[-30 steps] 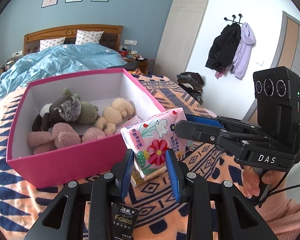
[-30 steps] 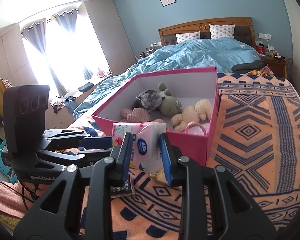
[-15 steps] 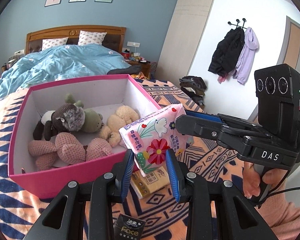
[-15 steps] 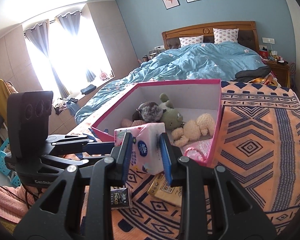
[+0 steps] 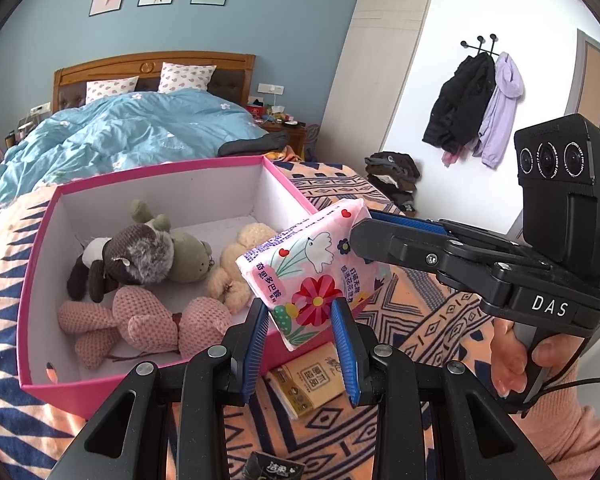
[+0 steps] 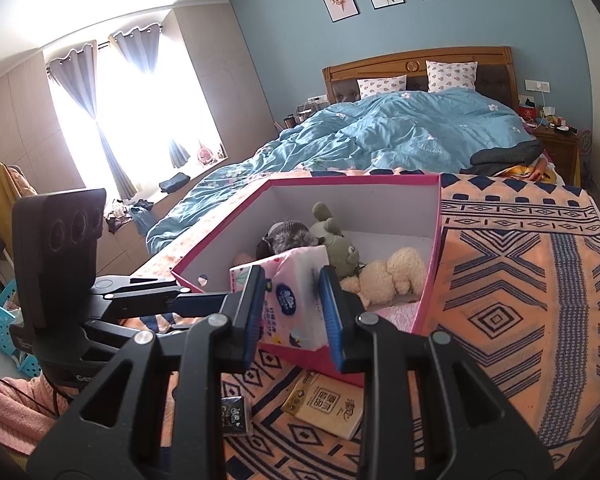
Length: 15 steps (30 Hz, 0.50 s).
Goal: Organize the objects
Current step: 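Lower the pink tissue pack into the box and open the right gripper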
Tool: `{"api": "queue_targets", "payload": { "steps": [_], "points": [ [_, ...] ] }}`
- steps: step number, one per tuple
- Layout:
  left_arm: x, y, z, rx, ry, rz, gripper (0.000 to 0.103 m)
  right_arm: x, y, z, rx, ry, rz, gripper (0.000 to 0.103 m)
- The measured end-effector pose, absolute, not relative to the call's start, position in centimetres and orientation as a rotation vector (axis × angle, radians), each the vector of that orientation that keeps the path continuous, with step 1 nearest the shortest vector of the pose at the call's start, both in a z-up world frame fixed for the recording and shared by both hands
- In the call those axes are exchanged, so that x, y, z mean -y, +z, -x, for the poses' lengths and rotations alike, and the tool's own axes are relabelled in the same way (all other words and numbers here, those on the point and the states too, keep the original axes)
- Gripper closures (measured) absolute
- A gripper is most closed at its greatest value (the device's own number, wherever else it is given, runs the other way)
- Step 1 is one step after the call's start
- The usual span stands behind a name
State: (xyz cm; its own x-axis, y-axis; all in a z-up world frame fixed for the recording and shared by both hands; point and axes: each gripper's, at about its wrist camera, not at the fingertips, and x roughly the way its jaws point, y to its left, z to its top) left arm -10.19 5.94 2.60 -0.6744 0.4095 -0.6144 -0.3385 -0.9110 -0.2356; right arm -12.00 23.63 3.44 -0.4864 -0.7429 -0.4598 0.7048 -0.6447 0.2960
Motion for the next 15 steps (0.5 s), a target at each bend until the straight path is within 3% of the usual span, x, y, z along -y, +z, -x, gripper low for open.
{"api": "queue_targets", "payload": {
  "steps": [15],
  "points": [
    [-5.5, 1.6, 12.6, 0.146, 2.537, 1.021, 0.071, -23.4, 2.4, 14.3, 0.101, -2.167, -0.765, 0.072]
  ]
}}
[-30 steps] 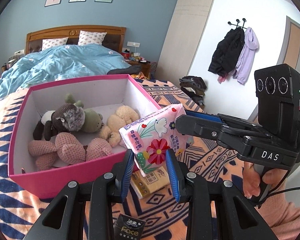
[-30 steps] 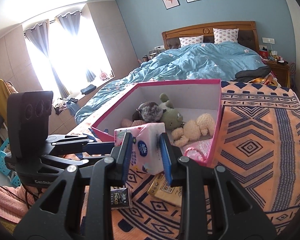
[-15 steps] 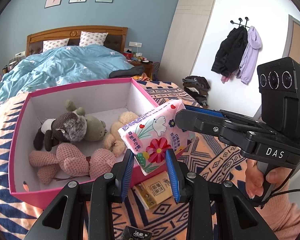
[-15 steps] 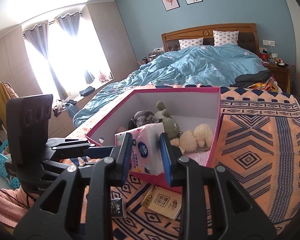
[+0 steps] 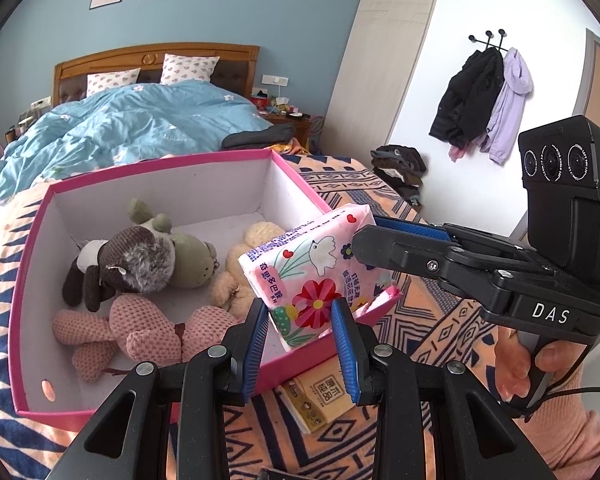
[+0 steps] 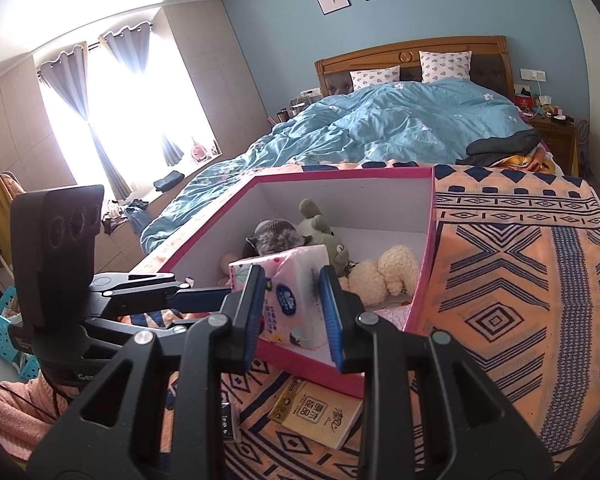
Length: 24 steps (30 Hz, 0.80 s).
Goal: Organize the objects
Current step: 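Lower the pink tissue pack into the box and open the right gripper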
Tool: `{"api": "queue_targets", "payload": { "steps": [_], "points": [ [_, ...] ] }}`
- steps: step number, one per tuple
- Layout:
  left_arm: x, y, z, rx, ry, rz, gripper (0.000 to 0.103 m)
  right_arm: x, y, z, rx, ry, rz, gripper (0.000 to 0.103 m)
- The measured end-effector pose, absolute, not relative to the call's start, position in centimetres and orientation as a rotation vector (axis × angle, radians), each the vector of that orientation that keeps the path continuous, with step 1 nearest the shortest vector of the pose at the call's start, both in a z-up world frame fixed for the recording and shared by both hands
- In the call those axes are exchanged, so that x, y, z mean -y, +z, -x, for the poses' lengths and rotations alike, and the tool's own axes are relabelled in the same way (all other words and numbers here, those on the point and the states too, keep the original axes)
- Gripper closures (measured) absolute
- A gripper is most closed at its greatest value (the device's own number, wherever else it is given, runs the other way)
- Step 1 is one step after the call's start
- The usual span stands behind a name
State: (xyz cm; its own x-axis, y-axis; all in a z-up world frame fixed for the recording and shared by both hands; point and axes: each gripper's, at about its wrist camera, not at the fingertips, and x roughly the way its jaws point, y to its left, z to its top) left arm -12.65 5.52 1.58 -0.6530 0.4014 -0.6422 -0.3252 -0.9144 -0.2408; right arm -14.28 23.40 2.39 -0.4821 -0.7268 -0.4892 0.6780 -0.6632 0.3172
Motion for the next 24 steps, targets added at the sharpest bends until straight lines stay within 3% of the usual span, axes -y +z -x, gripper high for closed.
{"api": "queue_targets", "payload": {
  "steps": [24],
  "points": [
    [-6.1, -1.1, 15.4, 0.167, 2.497, 1.142, 0.071, -22.7, -0.8, 17.1, 0.100, -2.206, -0.915, 0.071]
  ]
}}
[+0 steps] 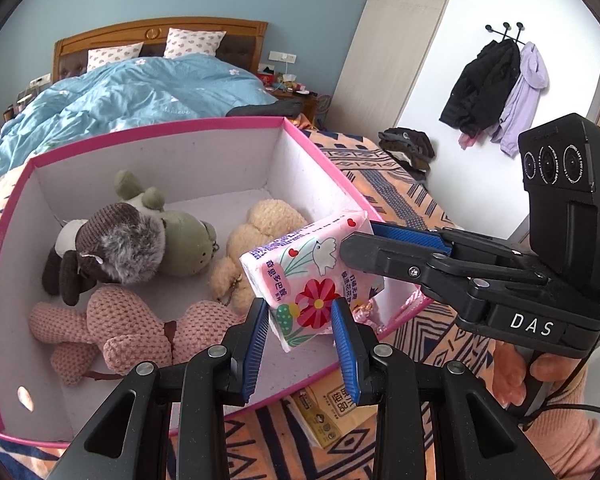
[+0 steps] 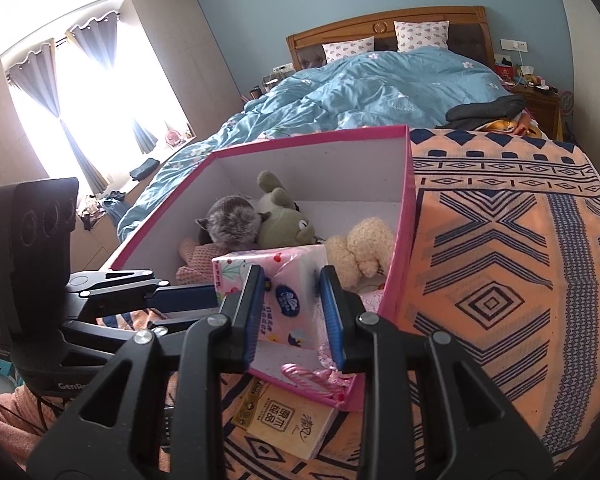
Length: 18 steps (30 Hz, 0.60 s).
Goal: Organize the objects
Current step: 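Lower the pink tissue pack into the box and open the right gripper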
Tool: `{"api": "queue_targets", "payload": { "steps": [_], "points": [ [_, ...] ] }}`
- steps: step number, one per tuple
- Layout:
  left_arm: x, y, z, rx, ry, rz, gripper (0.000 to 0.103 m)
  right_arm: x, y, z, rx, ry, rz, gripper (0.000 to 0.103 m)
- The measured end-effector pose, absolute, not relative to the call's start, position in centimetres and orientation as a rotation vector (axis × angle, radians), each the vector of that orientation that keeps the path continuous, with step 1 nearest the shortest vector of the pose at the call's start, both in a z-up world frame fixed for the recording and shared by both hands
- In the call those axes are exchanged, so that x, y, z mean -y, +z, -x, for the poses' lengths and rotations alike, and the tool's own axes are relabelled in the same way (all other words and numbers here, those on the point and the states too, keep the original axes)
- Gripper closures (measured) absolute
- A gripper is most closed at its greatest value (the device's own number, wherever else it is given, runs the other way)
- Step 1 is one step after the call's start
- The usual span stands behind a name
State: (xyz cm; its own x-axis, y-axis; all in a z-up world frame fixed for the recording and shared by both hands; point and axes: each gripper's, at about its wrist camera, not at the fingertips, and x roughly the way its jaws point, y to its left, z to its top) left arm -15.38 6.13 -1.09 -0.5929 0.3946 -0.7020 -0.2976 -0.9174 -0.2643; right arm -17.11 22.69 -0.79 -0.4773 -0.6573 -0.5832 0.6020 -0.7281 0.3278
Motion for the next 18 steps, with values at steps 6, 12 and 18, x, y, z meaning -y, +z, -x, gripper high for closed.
{"api": "queue_targets", "payload": {
  "steps": [6, 12, 18],
  "points": [
    [-6.2, -1.5, 16.1, 0.179, 2.478, 1.166, 0.071, -22.5, -1.1, 17.4, 0.084, -2.228, -0.933, 0.070],
    [-6.4, -1.9, 17.2, 0.175, 2.489, 1.203, 0.071, -22.3, -1.2, 17.6, 0.068, -2.253, -0.939, 0.070],
    [-6.2, -2.5, 17.8, 0.183, 2.519, 1.227, 0.071, -22.6, -0.6, 17.1, 0.074, -2.289, -0.900, 0.070]
  ]
}}
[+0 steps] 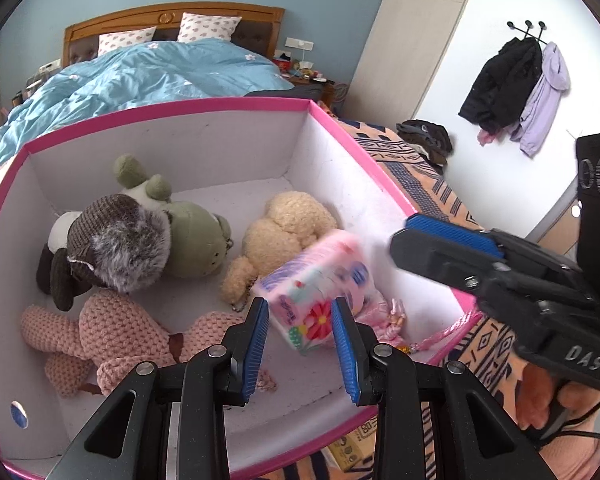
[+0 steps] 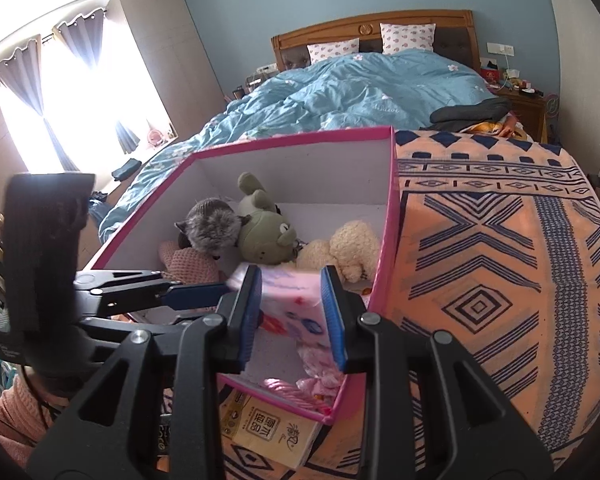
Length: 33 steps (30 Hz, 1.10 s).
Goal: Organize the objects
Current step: 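Lower the pink tissue pack into the box and open the right gripper, then reach the right gripper to the cream-and-gold tissue pack on the blanket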
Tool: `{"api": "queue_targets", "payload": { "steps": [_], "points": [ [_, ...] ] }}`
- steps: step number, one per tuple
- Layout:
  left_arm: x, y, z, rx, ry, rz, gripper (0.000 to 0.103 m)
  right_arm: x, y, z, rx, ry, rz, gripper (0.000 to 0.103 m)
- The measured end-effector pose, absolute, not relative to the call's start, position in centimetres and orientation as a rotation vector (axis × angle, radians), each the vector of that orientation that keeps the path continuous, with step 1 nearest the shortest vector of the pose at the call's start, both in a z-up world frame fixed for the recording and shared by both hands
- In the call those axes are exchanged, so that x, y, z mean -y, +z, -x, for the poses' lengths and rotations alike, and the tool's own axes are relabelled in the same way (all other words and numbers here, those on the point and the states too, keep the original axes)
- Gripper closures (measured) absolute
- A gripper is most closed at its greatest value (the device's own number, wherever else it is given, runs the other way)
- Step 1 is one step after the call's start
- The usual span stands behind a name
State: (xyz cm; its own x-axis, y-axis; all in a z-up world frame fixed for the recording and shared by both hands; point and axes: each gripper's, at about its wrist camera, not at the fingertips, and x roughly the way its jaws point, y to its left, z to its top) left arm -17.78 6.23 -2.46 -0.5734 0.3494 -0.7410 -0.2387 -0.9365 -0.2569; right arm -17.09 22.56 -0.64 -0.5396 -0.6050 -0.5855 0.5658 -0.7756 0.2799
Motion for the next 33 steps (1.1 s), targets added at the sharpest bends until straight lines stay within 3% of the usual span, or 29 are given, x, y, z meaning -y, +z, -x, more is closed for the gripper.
{"api": "queue_targets", "payload": {
  "steps": [17, 21, 33],
  "points": [
    [-5.5, 1.4, 7.7, 0.074, 2.557, 0.863, 0.047, -26.4, -0.7, 10.5, 0.103, -2.182, -0.813, 0.068],
    [-5.9, -0.1, 6.2, 0.083, 2.501, 0.897, 0.046, -27.2, -2.1, 9.2, 0.095, -2.169, -0.845, 0.061],
    [-7.1, -6.9, 9.0, 0.181, 2.423, 1.226, 0.049, -25.5, -8.4, 11.3, 0.143, -2.112, -1.093, 0.061]
  ]
}}
